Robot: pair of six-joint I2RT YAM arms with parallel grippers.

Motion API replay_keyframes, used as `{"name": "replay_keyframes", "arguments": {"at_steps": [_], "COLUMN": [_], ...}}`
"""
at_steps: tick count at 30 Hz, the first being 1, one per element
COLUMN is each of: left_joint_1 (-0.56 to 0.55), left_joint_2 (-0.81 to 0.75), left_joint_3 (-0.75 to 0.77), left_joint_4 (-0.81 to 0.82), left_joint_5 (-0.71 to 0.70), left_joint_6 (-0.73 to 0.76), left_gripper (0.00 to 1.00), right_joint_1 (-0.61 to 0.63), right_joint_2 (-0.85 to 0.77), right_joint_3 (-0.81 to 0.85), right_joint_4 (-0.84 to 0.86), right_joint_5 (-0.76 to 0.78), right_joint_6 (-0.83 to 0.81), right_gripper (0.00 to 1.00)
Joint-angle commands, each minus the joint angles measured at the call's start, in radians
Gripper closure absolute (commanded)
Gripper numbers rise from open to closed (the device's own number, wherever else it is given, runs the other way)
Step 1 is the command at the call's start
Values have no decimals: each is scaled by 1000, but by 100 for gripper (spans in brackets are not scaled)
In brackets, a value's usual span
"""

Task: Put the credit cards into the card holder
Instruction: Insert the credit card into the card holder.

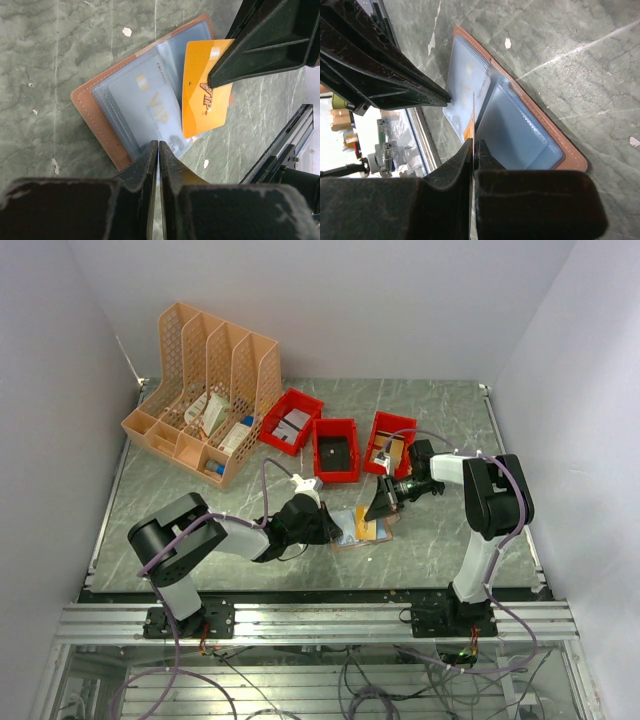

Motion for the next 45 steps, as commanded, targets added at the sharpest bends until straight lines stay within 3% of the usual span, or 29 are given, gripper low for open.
{"name": "replay_keyframes", "arguments": {"at_steps": [1,26,45], "left_joint_1": [-4,-4,-4], "left_joint_2": [-13,-12,-17], "left_joint_3": [10,20,19], "left_joint_4": [-69,-93,-94], "left_joint_5": [-46,-51,-49], "left_joint_6": [36,51,55], "left_gripper": [84,84,84], "right_joint_1": [18,13,-15], "right_joint_2": [23,-4,-9], "right_joint_3": [18,45,72], "right_joint_4": [0,75,85], "right_joint_5": [51,118,82], "right_joint_6": [0,96,113], "right_gripper": [100,100,100]}}
